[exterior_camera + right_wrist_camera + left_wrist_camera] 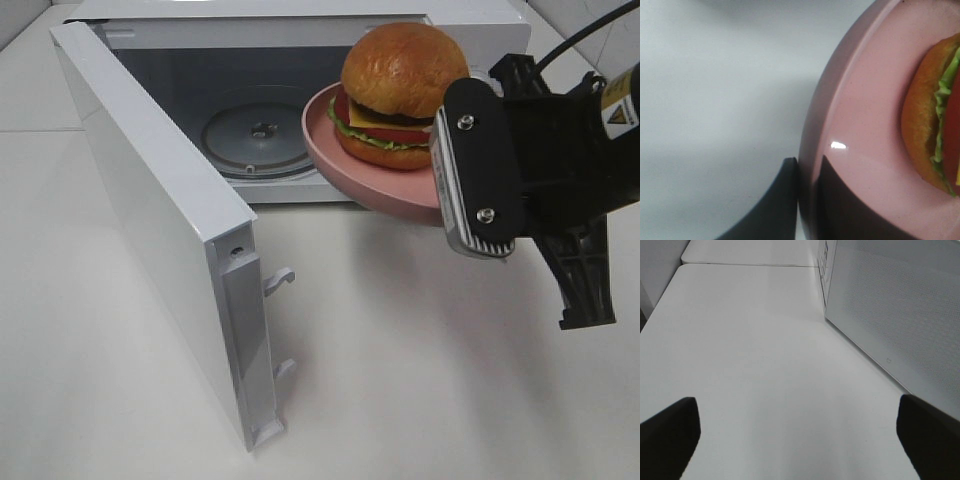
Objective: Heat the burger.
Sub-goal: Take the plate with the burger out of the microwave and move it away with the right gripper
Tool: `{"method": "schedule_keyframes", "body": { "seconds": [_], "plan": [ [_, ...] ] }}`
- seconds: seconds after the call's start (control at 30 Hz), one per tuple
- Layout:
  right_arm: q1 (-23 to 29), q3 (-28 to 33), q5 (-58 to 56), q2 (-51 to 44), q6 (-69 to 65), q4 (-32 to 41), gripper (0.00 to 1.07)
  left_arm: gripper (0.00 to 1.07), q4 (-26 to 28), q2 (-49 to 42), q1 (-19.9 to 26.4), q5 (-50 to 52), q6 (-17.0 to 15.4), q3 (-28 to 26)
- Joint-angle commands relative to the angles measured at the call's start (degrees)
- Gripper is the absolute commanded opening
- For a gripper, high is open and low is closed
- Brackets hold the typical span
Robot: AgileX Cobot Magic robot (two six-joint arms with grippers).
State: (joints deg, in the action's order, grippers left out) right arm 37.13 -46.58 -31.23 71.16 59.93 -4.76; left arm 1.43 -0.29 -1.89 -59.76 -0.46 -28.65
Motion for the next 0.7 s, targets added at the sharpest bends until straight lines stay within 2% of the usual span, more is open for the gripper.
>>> {"method": "schedule_keyframes", "body": {
  "seconds": [0.03, 0.37, 0.7],
  "plan": [
    [-0.7, 0.4, 3.8, -3.5, -2.8, -3.9, 0.00, 1.00, 0.3, -0.9, 0.2, 0.5, -0.2, 0.1],
    [-0.7, 3.0, 0.7, -7.5, -2.9, -5.2, 0.00, 1.00, 0.3, -0.9, 0.2, 0.5, -0.2, 0.1],
    [-0.8, 4.1, -5.4, -13.1, -8.0, -9.9, 0.00, 1.00, 0.3, -0.9, 0.2, 0.5, -0.2, 0.1]
  ]
}}
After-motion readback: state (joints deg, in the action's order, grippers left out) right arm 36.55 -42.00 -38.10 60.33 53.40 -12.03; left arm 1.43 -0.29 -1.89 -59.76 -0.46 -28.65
